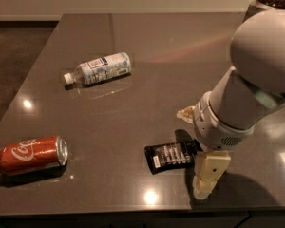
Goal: Move rxbar chocolate near blue plastic bottle
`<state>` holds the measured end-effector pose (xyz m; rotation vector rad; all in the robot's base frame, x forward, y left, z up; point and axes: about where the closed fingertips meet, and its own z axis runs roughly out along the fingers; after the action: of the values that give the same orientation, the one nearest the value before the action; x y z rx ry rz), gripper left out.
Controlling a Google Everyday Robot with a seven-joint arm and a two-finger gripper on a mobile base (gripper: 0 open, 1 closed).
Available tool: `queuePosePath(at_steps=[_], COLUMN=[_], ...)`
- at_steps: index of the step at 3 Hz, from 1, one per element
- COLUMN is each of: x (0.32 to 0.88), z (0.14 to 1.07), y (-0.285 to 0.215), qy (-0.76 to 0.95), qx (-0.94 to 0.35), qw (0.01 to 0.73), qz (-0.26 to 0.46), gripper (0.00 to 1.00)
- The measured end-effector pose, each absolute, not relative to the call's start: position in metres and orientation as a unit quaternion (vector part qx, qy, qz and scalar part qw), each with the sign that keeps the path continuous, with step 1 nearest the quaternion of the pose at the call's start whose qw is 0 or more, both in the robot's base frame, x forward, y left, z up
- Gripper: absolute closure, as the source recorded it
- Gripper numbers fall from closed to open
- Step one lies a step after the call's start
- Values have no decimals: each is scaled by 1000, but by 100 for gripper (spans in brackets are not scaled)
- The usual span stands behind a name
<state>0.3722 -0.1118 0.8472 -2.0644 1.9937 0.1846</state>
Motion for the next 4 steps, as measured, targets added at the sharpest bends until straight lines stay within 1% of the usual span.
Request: queuePosePath(at_steps=[1,4], x=[372,377], z=[833,833], y=[-99,-86], qy=[682,681], qx=[-719,-721], qw=[120,102], qz=[65,75], gripper=[2,70])
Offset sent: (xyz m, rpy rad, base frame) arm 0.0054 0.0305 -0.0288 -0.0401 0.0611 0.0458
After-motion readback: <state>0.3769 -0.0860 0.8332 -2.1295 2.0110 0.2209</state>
